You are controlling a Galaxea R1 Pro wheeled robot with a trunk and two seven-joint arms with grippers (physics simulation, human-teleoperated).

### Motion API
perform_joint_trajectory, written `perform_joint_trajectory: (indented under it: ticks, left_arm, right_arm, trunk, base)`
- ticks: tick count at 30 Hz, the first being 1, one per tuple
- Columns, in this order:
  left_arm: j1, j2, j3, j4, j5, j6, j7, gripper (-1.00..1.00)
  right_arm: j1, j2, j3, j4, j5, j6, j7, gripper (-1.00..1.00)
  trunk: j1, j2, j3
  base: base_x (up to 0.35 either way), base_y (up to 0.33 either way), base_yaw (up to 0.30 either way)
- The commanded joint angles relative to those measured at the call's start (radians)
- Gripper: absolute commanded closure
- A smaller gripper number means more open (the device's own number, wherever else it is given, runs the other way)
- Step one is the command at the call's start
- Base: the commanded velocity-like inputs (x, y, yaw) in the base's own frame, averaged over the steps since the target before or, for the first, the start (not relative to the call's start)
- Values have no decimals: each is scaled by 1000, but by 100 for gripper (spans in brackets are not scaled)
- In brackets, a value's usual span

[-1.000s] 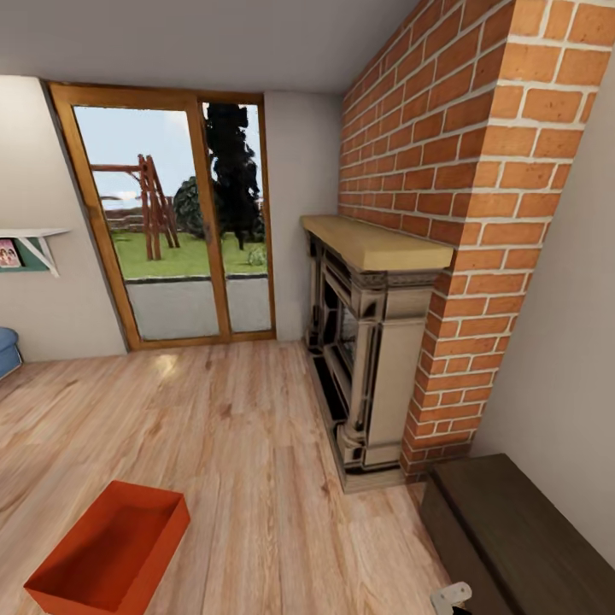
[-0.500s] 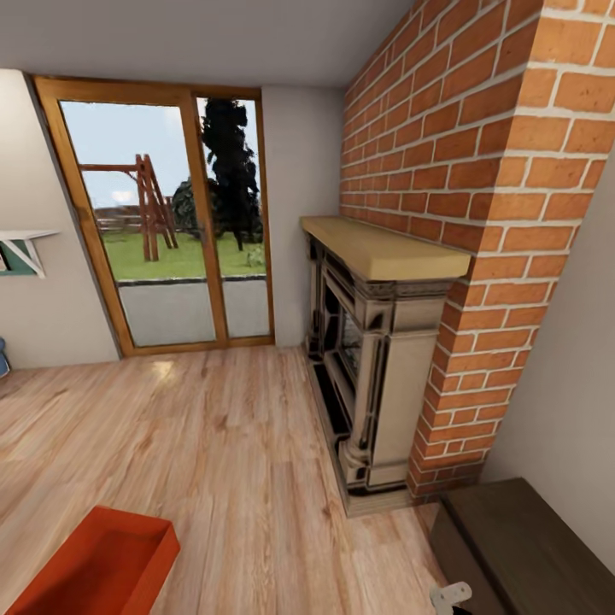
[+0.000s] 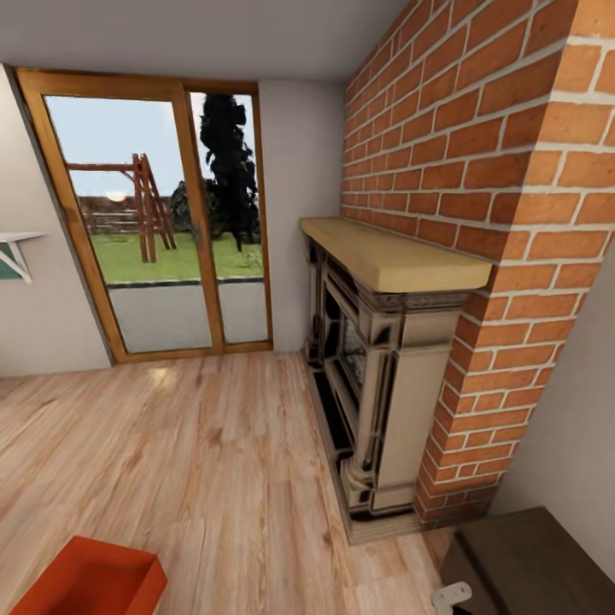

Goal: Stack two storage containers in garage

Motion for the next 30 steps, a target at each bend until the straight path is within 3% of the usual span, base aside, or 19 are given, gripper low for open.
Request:
perform_joint_trajectory:
  ticks: [1,30]
  left_arm:
    - [-2,0,1,4,0,-7,1,-100]
    - [-2,0,1,4,0,-7,1,-100]
  right_arm:
    - [-2,0,7,4,4,-6,-3,-100]
    - [-2,0,7,4,3,-6,-3,-100]
  trunk:
    - [1,-2,-2]
    - [1,-2,-2]
  base:
    - [325,-60,0]
    - [325,-90,0]
